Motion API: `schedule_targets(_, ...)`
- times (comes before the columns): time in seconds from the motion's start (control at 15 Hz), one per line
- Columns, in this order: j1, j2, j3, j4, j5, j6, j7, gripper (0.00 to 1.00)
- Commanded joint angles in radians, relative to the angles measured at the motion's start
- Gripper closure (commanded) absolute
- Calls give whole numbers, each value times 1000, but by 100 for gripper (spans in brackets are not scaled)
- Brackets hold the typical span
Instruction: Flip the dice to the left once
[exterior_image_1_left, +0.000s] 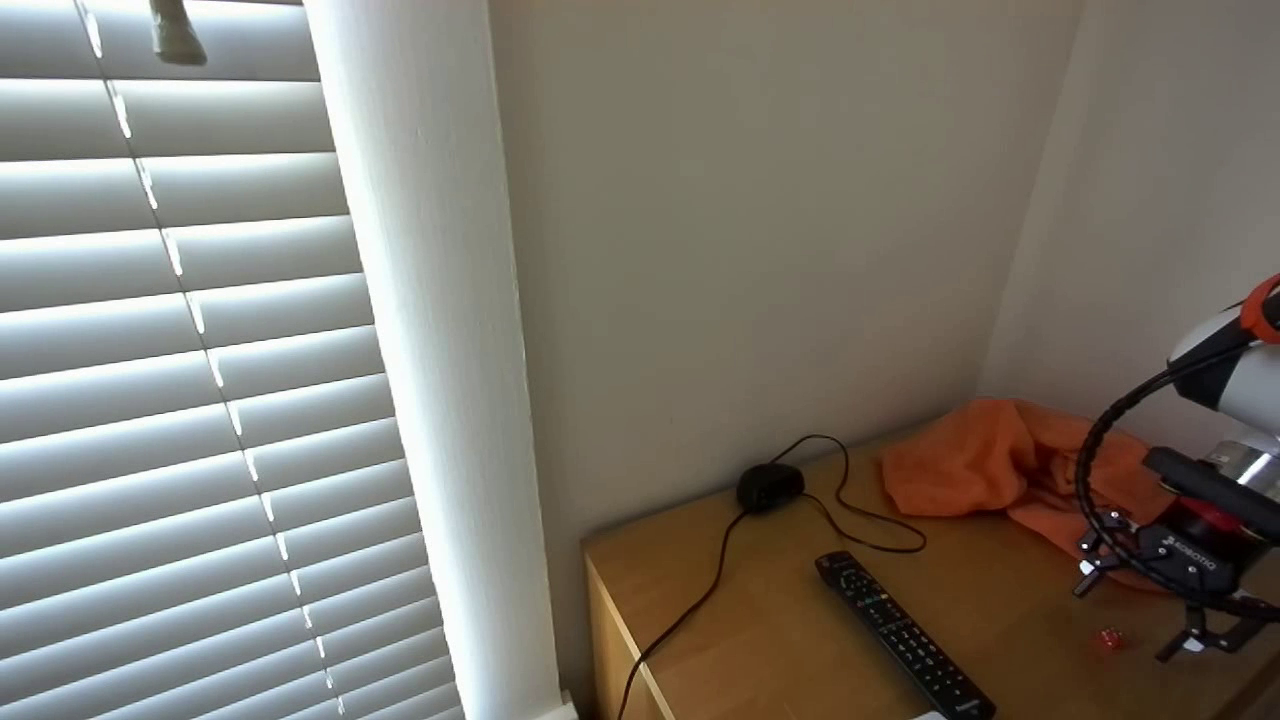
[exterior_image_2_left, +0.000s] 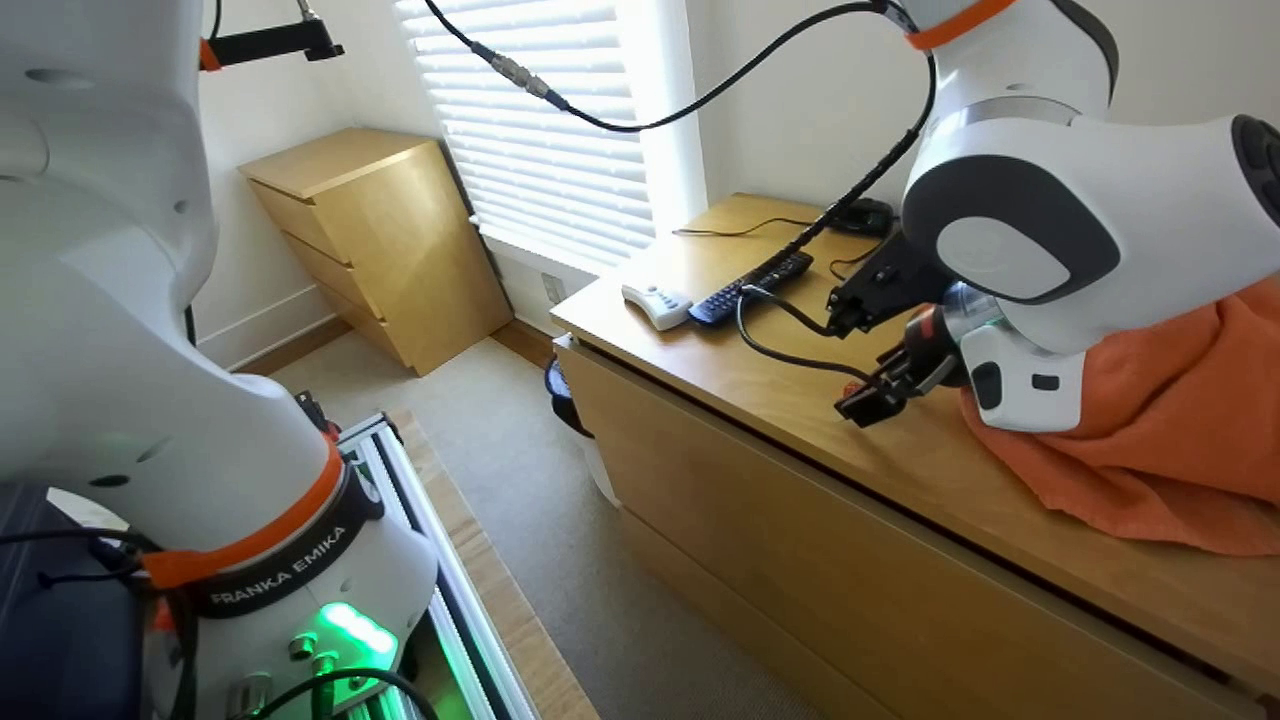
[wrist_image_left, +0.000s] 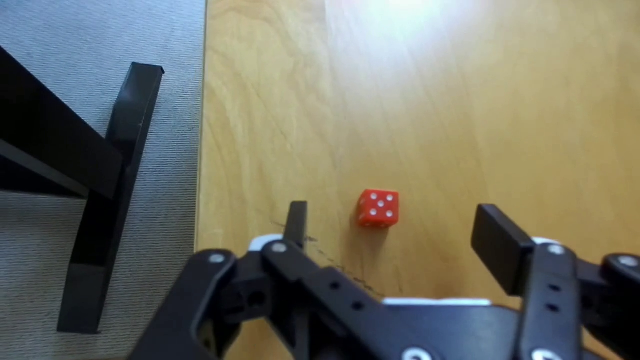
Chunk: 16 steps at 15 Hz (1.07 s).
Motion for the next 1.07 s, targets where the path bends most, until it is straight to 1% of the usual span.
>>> schedule_targets(0.0, -20, 39, 9, 45, 25, -41, 20, 47)
schedule_targets(0.13, -21, 48, 8, 56, 26, -44, 24, 61)
schedule_targets(0.33, -23, 53, 6, 68, 24, -57, 31, 85)
schedule_targets(0.47, -22, 55, 5, 70, 22, -56, 32, 99)
schedule_targets(0.53, -22, 55, 5, 71, 22, -55, 33, 71)
schedule_targets(0.6, -21, 57, 5, 73, 21, -54, 33, 56)
schedule_targets(0.73, -21, 59, 5, 78, 20, -56, 35, 45)
schedule_targets(0.93, -20, 65, 5, 84, 16, -60, 36, 22)
schedule_targets(1.0, -21, 66, 6, 85, 15, -63, 35, 45)
